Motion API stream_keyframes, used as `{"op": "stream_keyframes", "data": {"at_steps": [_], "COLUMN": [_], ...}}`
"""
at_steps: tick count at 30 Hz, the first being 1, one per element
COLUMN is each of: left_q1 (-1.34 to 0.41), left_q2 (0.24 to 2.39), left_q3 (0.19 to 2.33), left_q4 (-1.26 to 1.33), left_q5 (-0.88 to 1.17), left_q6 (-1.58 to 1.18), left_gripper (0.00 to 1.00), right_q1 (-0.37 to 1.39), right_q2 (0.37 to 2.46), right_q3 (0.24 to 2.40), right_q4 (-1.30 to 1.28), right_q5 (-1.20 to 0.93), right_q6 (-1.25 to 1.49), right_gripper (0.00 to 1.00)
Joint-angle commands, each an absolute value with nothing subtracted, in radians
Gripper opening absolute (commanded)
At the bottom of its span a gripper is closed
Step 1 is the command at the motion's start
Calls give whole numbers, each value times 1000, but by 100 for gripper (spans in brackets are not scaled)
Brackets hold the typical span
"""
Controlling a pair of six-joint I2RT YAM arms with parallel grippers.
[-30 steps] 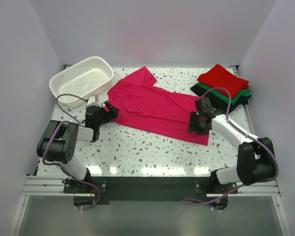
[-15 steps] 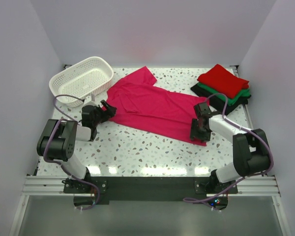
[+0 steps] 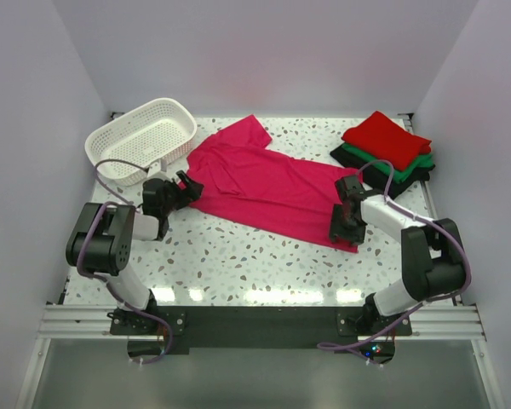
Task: Fold and stack the t-shirts
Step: Fold the tshirt
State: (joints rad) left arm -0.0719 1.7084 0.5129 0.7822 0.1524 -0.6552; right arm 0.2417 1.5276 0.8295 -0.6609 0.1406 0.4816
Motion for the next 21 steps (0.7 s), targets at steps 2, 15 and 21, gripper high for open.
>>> {"op": "stream_keyframes", "data": {"at_steps": [2, 15, 21], "left_q1": [-64, -331, -342], "left_q2": [1646, 1529, 1650], "left_q3": [525, 581, 627], "left_q4": [770, 696, 715], "left_q5": [140, 6, 43], "left_q6": [-588, -523, -519], "left_gripper": [88, 83, 67], "right_q1": [235, 276, 284], "right_q2": [1533, 1393, 1465], "right_q3": [833, 971, 986], "right_q4": [-678, -606, -520], "right_q5": [233, 55, -29], "right_q6": [486, 402, 396], "right_gripper": [55, 53, 52]}}
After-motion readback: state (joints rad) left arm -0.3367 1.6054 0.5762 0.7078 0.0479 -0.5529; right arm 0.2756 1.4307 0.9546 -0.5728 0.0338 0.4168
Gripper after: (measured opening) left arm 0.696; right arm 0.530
